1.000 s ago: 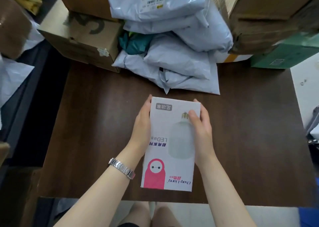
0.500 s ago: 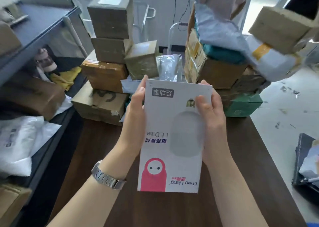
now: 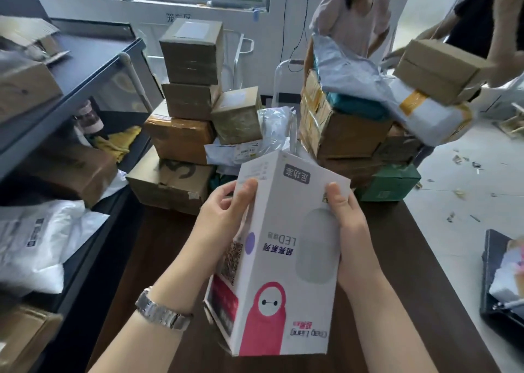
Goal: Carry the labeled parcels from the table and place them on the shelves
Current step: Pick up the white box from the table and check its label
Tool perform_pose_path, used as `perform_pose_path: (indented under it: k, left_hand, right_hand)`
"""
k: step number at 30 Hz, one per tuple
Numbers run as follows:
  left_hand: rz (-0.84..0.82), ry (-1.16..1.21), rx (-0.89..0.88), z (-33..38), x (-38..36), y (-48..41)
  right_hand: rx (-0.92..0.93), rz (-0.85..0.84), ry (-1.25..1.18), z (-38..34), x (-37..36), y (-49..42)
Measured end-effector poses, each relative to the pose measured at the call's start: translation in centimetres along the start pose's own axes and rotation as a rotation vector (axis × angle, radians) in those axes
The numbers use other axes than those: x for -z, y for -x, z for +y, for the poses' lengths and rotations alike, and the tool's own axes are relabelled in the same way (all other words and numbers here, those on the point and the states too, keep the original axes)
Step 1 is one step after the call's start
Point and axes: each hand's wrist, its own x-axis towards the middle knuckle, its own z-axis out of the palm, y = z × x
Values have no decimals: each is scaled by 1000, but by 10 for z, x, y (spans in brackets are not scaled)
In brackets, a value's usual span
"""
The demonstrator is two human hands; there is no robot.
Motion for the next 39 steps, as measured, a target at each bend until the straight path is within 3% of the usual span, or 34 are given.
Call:
perform_pose_path:
  k: [3,8,13,18,20,24,26,29,32,34,36,39]
  left_hand:
    - [-180,70,144,5,10,-3]
    - [-145,90,163,-4,23,0]
    - [-97,53,71,-11,16,14]
    - [-77,105,-39,-6,14,17]
    - [-67,114,-93,-3,11,19]
    - [-57,173,-173,-3,10,20]
    - [-6,73,-223,-9,10,21]
    - [37,-38,-114,-18,10,19]
    - [-153,235,169,-21,2,18]
    - [-209,489,321,-19,-5,16]
    - [-169,546,385,-17,-4,11]
    - [-123,403,338,-19,1,11]
  right_hand:
    - [-41,60,62,4,8,-1]
    - [75,420,362,30,16,5]
    - [-6,277,399,30,6,21]
    - [-148,-99,183,6,4,32]
    - [-196,-108,111,0,8,34]
    - [-386,-210,-378,-5,22,38]
    - [-408,-177,-410,-3,29,38]
    - [-446,-177,-436,3,32,35]
    - [-531,-211,-438,10,31,36]
    - [-585,-193,-393,14,30,35]
    - [-538,-96,-273,18,29,32]
    - [-160,153,258,18,26,26]
